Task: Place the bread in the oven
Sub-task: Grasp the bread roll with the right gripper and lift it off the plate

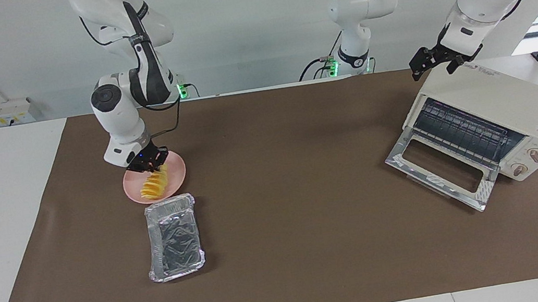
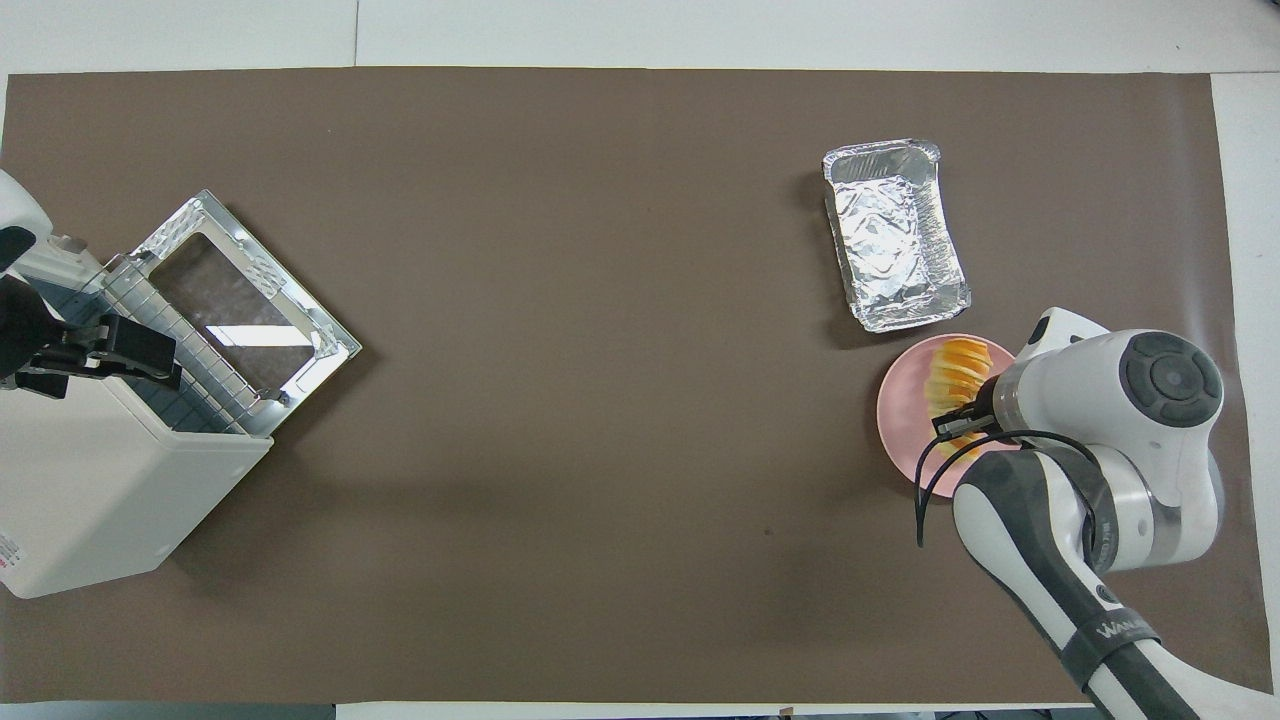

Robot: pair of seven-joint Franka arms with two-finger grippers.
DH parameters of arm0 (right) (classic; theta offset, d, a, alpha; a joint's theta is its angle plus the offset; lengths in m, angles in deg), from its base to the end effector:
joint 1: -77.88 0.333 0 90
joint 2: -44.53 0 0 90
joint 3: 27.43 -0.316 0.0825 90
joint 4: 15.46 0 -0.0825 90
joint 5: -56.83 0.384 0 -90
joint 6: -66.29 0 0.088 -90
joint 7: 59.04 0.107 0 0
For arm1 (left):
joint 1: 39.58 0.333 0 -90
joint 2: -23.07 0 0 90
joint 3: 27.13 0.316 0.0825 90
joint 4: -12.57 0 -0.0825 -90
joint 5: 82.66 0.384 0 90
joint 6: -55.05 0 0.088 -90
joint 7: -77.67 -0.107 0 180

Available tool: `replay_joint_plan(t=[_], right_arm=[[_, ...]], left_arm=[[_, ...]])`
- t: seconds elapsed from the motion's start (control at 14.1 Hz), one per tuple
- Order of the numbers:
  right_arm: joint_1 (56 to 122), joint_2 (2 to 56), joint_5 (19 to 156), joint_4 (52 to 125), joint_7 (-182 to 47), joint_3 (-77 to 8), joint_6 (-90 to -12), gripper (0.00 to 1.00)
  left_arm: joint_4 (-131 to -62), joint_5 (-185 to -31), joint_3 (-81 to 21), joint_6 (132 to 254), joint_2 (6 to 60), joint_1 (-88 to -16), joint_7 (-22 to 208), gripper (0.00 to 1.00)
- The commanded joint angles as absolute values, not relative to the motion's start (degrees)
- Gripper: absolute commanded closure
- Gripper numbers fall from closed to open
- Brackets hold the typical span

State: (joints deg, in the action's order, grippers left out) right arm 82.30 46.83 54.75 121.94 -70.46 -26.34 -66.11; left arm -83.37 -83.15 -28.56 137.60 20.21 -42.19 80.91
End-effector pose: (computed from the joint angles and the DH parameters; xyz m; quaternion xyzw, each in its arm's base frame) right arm 0.4813 0.0273 0.3273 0.9897 0.1408 -0.0244 0.0110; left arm 0.5201 -0.0380 0.5932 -0.9957 0.0070 0.0918 0.0022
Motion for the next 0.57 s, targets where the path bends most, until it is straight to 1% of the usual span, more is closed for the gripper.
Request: replay_joint_plan(t=[0.0,0.21,0.28,0.43,0.5], right_arm=[[82.19,45.5,55.78,114.2,-70.47,-26.55,-57.58,1.0],[82.36,44.36,55.69,105.94,-70.38,-26.55,-48.52,1.0],[82.45,43.48,55.69,102.18,-70.38,-26.64,-45.37,1.0],[82.54,39.8,55.69,92.87,-70.47,-27.16,-39.38,1.0],[82.8,38.22,55.69,88.91,-70.55,-27.86,-37.62,1.0]], left_arm=[[-83.76,-82.75,-28.97,138.19,19.38,-41.51,80.57,0.0],[-83.76,-82.75,-28.97,138.19,19.38,-41.51,80.57,0.0],[-83.76,-82.75,-29.06,138.19,19.38,-41.51,80.57,0.0],[-83.76,-82.75,-29.06,138.19,19.38,-41.51,80.57,0.0],[-83.76,-82.75,-29.06,138.19,19.38,-41.51,80.57,0.0]])
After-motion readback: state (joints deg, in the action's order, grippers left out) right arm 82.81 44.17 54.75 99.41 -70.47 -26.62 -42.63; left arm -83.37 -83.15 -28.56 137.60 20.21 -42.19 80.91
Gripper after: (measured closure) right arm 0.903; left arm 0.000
